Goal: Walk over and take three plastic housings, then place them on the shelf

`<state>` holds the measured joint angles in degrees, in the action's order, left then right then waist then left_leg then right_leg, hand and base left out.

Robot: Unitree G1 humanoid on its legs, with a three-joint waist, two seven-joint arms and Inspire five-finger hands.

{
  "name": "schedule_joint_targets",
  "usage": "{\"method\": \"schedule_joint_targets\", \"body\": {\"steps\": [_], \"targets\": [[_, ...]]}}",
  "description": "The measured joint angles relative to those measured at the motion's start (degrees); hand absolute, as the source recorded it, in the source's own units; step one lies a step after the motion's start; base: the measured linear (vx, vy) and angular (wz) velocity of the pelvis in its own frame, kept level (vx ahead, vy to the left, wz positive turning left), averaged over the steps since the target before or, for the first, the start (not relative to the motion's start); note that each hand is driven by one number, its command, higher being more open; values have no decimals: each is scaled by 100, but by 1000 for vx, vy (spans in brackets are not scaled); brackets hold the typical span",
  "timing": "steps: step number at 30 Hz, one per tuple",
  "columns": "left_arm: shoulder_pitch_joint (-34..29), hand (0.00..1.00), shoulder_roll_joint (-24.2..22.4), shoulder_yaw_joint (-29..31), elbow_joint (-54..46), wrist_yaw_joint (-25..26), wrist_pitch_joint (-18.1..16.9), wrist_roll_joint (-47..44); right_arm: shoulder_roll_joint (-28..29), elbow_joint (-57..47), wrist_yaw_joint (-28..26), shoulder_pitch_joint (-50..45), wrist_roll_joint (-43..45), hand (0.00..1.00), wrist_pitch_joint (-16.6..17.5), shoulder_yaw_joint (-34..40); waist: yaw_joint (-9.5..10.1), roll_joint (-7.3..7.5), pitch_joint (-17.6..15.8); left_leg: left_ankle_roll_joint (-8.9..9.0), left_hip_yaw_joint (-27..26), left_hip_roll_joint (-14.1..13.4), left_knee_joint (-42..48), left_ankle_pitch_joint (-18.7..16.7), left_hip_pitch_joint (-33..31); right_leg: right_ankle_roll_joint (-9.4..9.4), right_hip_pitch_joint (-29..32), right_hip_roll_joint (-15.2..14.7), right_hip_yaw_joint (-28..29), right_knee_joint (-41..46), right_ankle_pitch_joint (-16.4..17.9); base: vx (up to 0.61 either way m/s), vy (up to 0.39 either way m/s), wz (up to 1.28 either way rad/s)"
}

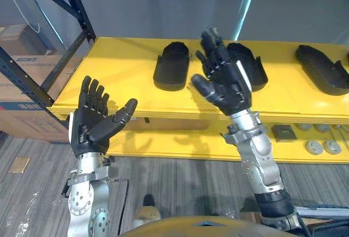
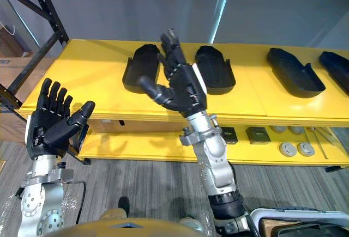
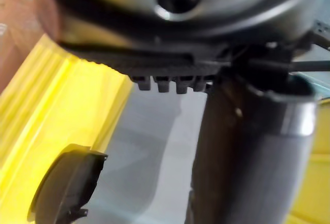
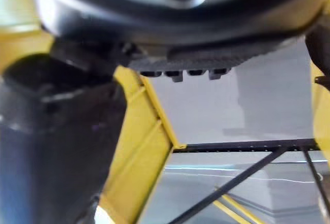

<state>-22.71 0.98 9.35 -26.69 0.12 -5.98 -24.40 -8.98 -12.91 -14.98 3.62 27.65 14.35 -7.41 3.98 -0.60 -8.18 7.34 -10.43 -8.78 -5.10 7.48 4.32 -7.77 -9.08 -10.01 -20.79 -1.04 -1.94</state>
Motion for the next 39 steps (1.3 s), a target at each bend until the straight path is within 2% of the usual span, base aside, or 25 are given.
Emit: {"method": "schedule_joint_targets", "body": {"steps": [6, 8, 12, 17, 18, 20, 26, 31, 36, 39], "targets": [[80, 100, -1, 168, 129, 316, 315, 62, 93, 0, 106, -518, -248, 100, -147, 202, -150, -50, 52, -10, -122, -6, 0, -18, 6, 2, 85, 1, 131, -14, -3, 8, -2, -12], [275, 100, 0, 205, 524, 408, 552, 107, 92, 3, 330, -724, -492, 100, -303, 273, -162, -116, 113, -11, -185, -6, 0, -22, 7, -3, 121, 1, 201, -21, -30, 28, -2, -13], [466, 100, 9, 303, 1226, 516, 869, 341, 97, 36, 490, -923, -486, 100, -403, 482, -279, -139, 185, -10, -267, -14, 1, -22, 8, 2, 183, 2, 273, -15, -44, 27, -5, -11], [646, 100, 236, 514, 1808, 591, 845, 457, 91, 38, 569, -1207, -484, 100, -420, 945, -365, -202, 255, -1, -367, -20, 1, -30, 55, 7, 207, 9, 398, -21, -77, -7, 1, -10], [683, 100, 250, 635, 1915, 601, 845, 464, 90, 39, 558, -1208, -484, 100, -441, 958, -423, -220, 266, -1, -397, -25, 1, -30, 74, 7, 208, 11, 427, -25, -86, -35, 4, -13], [754, 100, 286, 701, 2068, 628, 843, 467, 85, 39, 533, -1242, -487, 100, -449, 972, -431, -237, 278, 47, -468, -36, 1, -88, 124, 34, 211, 21, 510, -27, -79, -50, 9, -18], [1208, 100, 679, 716, 2587, 735, 770, 477, -12, 72, 293, -1347, -721, 100, -449, 884, -463, -256, 287, 19, -519, -35, 1, -96, 108, 17, 301, 12, 560, -43, -93, -41, 7, -5], [1207, 100, 743, 720, 2681, 752, 710, 564, -65, 134, 144, -1407, -722, 100, -490, 820, -476, -340, 293, 32, -522, -19, 21, -85, 88, 19, 343, -7, 570, 11, -93, 14, 2, 0], [1431, 100, 886, 724, 2438, 418, 601, 11, -260, 169, 140, -1394, -723, 100, -498, 737, -491, -432, 261, 23, -530, 31, 26, -75, 78, 26, 405, -76, 587, 176, -79, 29, 10, -1], [1381, 100, 847, 717, 1572, -155, 784, -1106, -237, 170, 138, -1401, -726, 100, -507, 737, -567, -465, 242, 2, -522, 63, 27, -88, 79, 3, 422, -112, 594, 228, -41, 0, 0, 0]]}}
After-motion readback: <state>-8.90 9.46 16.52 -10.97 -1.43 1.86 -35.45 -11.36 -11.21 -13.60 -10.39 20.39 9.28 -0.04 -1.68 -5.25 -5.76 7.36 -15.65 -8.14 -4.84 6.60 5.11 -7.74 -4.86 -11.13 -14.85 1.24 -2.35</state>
